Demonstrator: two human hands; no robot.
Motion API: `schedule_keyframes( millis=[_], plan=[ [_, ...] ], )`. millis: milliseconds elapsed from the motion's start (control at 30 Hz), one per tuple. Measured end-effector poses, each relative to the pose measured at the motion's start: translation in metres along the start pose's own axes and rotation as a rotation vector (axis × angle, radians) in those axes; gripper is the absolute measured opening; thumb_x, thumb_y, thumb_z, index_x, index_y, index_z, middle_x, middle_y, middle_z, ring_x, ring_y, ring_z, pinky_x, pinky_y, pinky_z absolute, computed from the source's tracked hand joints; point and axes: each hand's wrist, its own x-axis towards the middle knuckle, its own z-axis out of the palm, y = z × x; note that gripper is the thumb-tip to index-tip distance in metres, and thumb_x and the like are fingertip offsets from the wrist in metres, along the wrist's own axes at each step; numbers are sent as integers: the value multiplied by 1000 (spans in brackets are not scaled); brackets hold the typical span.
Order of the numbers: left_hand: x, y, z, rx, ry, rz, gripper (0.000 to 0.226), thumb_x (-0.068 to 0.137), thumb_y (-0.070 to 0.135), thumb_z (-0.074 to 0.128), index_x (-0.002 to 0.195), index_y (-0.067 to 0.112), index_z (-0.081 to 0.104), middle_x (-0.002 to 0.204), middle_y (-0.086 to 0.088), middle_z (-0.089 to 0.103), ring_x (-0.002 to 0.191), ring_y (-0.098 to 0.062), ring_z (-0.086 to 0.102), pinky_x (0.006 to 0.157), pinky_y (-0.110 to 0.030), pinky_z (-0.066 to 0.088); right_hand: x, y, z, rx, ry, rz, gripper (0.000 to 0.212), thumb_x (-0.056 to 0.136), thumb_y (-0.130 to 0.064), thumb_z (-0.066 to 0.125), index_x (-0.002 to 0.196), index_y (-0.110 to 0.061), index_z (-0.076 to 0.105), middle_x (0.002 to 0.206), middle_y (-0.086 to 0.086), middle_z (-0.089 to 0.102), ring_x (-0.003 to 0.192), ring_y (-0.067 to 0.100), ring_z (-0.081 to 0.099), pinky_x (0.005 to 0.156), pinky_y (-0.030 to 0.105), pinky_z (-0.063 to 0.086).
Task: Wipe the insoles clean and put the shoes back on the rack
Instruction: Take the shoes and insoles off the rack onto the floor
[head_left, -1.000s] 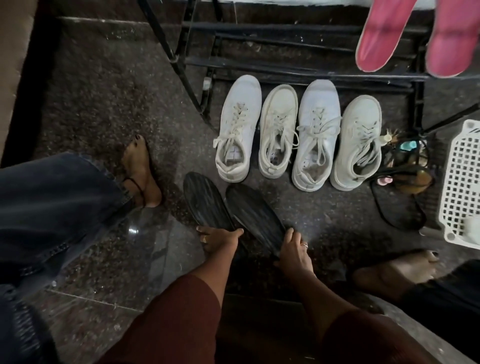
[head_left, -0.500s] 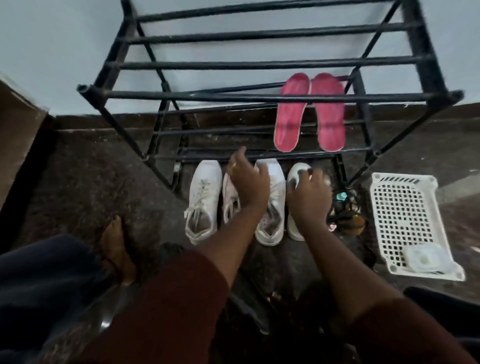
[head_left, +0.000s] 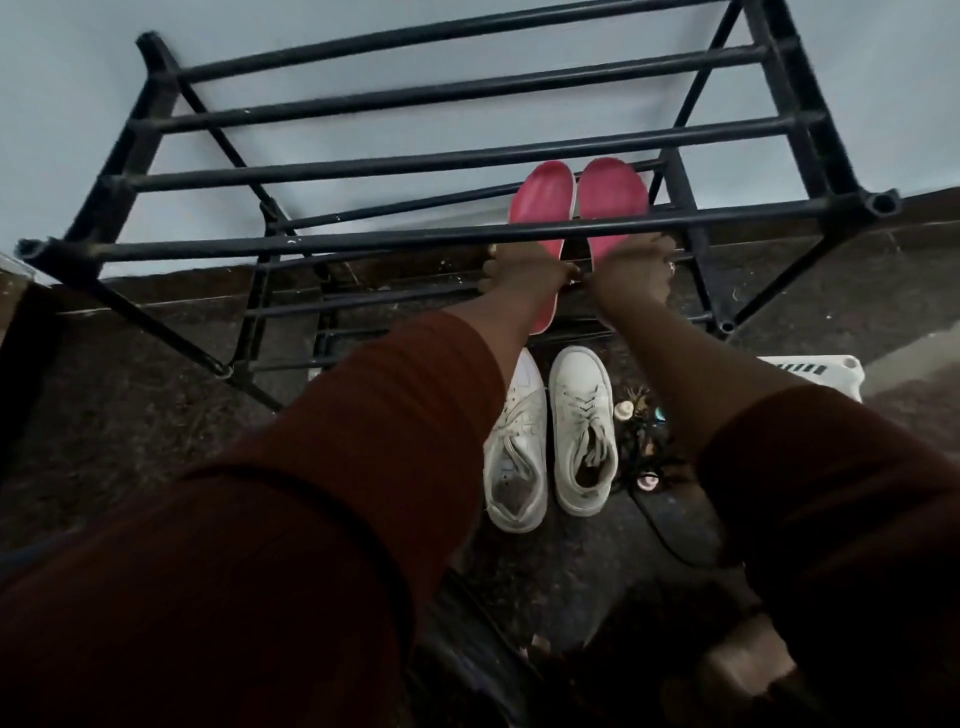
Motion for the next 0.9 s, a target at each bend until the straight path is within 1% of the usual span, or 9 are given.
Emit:
schedule_keyframes(
  millis=[67, 133, 233, 333, 400, 533, 667, 800, 900],
  plan=[
    [1, 2, 0, 33, -29, 26, 83, 79, 61, 64, 140, 11, 39, 143, -15, 36, 131, -32, 37, 107, -38, 35, 5, 2, -1, 23, -58, 39, 73, 85, -27, 64, 135, 8, 25, 136, 26, 35, 124, 36, 43, 98, 42, 42],
    [-2, 2, -1, -17, -43, 40, 68, 87, 51, 59, 138, 10, 41, 143, -15, 39, 131, -31, 39, 107, -37, 36, 3, 4, -3, 40, -123, 50, 67, 85, -29, 65, 133, 6, 34, 134, 22, 43, 122, 34, 45, 95, 39, 43],
    [-12, 0, -5, -60, 31, 59, 53, 88, 43, 60, 129, 10, 51, 136, -13, 47, 127, -29, 43, 104, -34, 39, -11, 7, -6, 139, -97, 84, 73, 81, -23, 71, 134, 7, 31, 135, 21, 42, 124, 33, 44, 98, 39, 43],
    [-34, -6, -8, -120, 74, 128, 47, 85, 38, 65, 118, 5, 56, 128, -17, 51, 122, -29, 45, 97, -33, 39, -35, 11, -8, 290, -27, 107, 71, 76, -20, 75, 129, 1, 35, 132, 17, 44, 121, 33, 46, 96, 42, 44],
    [-51, -10, -9, -191, 89, 174, 51, 81, 33, 69, 118, 0, 54, 126, -20, 51, 118, -31, 49, 96, -36, 44, -56, 18, -10, 303, 12, 99, 67, 75, -19, 74, 126, 0, 34, 129, 18, 45, 118, 34, 48, 92, 42, 44],
    [-96, -17, -11, -416, 115, 168, 82, 72, 18, 78, 136, 4, 28, 132, -16, 45, 123, -33, 45, 99, -49, 43, -105, 39, -9, 422, 107, 80, 65, 65, -14, 78, 115, -1, 38, 115, 20, 50, 103, 37, 52, 83, 40, 45],
    [-144, -40, 12, -584, 92, 66, 93, 71, 16, 79, 143, 9, 20, 137, -14, 44, 126, -32, 44, 101, -47, 41, -155, 64, 0, 491, 163, 68, 62, 61, -12, 77, 108, -2, 38, 106, 21, 50, 92, 38, 53, 76, 37, 43],
    [-195, -81, 53, -648, 79, -6, 89, 69, 23, 79, 140, 17, 25, 129, -10, 50, 117, -31, 52, 92, -41, 46, -212, 98, 23, 536, 129, 147, 57, 65, -15, 73, 108, -2, 39, 104, 22, 51, 92, 39, 53, 78, 43, 47],
    [-223, -113, 89, -595, 46, -69, 87, 69, 23, 76, 139, 21, 25, 127, -9, 51, 114, -30, 53, 89, -38, 46, -252, 130, 48, 512, 96, 212, 54, 68, -16, 71, 110, 1, 42, 102, 24, 53, 94, 41, 54, 80, 44, 45]
  ],
)
